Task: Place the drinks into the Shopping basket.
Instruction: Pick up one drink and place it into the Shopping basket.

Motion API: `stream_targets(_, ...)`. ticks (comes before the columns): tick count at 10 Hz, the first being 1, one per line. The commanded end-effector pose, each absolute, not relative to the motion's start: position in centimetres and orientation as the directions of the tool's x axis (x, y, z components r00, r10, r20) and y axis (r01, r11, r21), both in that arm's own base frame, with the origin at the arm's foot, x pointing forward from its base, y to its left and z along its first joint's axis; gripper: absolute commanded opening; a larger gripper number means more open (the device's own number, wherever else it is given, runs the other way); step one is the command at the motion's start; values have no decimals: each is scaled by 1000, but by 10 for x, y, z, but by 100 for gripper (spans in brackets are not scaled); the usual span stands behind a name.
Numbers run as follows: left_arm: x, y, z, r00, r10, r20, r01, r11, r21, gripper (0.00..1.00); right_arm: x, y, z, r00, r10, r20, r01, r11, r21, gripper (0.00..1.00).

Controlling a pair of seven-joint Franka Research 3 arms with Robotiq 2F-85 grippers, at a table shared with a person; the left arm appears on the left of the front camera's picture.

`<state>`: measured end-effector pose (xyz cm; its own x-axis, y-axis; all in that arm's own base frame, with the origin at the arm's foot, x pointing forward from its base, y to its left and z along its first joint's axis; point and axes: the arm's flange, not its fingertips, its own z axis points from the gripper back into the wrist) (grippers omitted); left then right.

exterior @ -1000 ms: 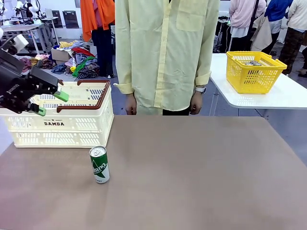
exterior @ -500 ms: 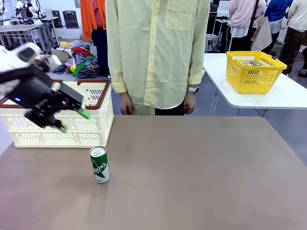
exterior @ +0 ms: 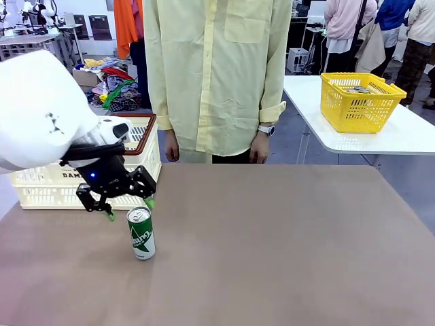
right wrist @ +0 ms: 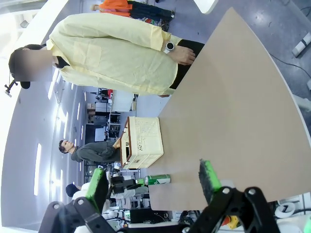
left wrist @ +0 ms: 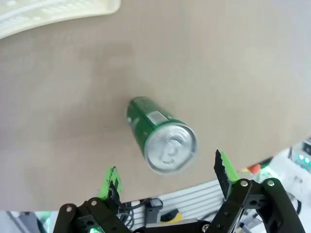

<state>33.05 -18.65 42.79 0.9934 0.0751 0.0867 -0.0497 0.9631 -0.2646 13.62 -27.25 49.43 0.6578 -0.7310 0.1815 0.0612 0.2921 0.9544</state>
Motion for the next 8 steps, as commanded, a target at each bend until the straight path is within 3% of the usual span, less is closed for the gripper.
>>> stream_targets(1, 343, -197, 424, 991, 111, 71, -94, 974, -204, 100, 135, -273, 496, 646, -733, 210, 25, 295, 955, 100)
stream_targets(8, 356, -224, 400, 996, 92, 13, -91, 992, -92, 100, 135, -273, 496, 646, -733, 210, 25, 295, 955, 100)
